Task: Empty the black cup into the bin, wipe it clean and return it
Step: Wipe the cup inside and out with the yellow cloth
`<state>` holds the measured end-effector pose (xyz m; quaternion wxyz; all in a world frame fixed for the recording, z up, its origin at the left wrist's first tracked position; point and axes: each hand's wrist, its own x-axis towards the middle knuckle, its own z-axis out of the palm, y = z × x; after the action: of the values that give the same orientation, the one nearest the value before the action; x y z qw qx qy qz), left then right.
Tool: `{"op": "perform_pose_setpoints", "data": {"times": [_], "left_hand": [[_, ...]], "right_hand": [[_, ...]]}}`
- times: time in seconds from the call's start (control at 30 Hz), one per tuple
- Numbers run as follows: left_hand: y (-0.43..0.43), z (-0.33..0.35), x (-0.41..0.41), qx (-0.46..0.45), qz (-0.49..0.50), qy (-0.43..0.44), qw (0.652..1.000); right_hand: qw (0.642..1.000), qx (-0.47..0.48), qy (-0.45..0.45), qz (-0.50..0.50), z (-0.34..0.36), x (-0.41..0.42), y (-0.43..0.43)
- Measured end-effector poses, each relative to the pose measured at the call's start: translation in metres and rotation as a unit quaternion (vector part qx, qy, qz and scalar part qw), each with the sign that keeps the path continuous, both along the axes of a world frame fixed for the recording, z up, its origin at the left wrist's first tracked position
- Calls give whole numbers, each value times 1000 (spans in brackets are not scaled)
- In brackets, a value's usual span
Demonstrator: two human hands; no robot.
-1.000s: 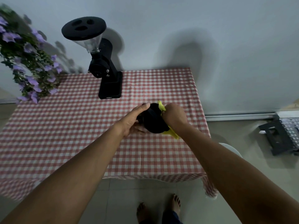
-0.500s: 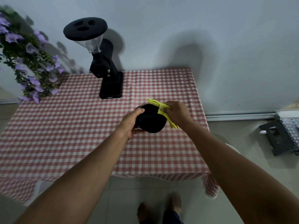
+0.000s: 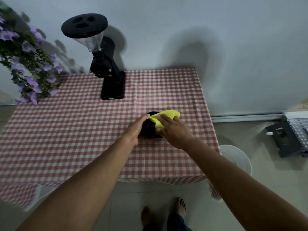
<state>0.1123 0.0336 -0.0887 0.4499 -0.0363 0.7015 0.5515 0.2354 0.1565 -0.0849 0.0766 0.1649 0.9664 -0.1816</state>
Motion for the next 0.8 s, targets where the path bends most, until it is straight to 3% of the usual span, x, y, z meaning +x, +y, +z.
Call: {"op": "perform_pose_setpoints", "data": {"times": [0.27, 0.47, 0.63, 0.8], "left_hand": [[9, -9, 3, -12, 39, 1, 999], [2, -17, 2, 1, 78, -6, 997], [2, -13, -1, 2, 68, -13, 998], [3, -16, -5, -11, 71, -8, 997]], "right_hand": [[989, 22, 144, 22, -8, -4, -24], [989, 89, 106, 50, -14, -1, 3], [981, 135, 125, 60, -19, 6, 12], [956, 114, 268, 44, -29, 15, 22]]}}
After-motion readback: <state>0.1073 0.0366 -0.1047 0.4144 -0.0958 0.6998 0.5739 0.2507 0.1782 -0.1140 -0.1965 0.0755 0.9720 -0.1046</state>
